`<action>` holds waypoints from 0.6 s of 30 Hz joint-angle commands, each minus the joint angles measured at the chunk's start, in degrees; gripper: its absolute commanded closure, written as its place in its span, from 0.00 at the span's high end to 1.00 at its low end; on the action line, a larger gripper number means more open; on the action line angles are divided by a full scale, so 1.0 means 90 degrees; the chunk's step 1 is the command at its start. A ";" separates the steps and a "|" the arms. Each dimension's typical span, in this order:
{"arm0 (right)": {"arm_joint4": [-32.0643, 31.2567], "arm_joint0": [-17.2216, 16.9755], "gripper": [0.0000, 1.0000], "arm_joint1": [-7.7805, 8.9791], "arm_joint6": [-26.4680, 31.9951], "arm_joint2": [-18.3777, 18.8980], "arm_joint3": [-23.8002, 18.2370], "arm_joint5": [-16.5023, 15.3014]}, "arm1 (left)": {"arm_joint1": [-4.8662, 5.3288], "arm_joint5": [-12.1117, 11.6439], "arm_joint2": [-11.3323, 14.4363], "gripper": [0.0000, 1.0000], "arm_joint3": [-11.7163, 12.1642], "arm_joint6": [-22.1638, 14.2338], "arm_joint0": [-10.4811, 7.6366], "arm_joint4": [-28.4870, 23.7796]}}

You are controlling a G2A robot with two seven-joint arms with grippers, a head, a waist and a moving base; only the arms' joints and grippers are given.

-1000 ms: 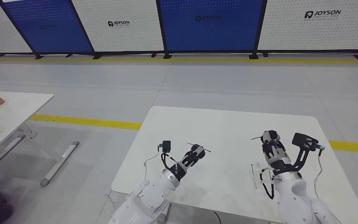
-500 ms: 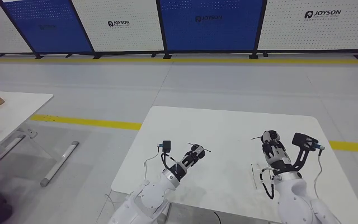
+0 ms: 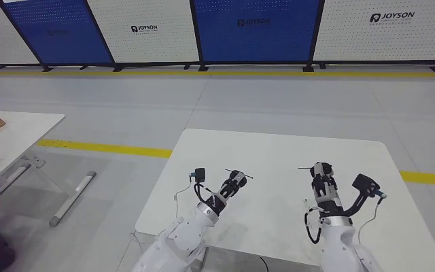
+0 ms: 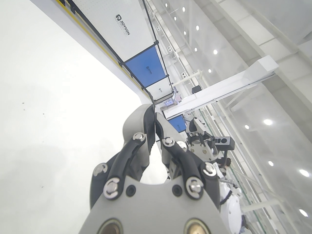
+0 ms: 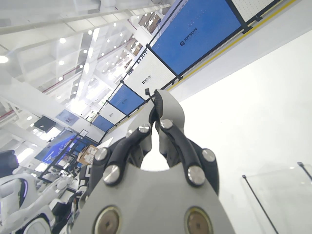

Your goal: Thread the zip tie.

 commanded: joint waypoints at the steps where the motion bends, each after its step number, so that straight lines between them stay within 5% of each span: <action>1: 0.0057 0.0024 0.00 -0.0051 -0.0066 -0.0176 0.0072 -0.0063 | -0.0028 0.0009 0.0137 0.00 0.0097 0.0103 -0.0069 0.0167; 9: -0.0301 0.0154 0.00 -0.0174 -0.0097 -0.0417 0.0508 0.0199 | -0.0138 -0.0191 0.0442 0.00 0.0436 0.0504 -0.0343 0.0286; 18: -0.0553 0.0192 0.00 -0.0182 0.0153 -0.0431 0.0576 0.0443 | -0.0138 -0.0191 0.0442 0.00 0.0436 0.0504 -0.0343 0.0286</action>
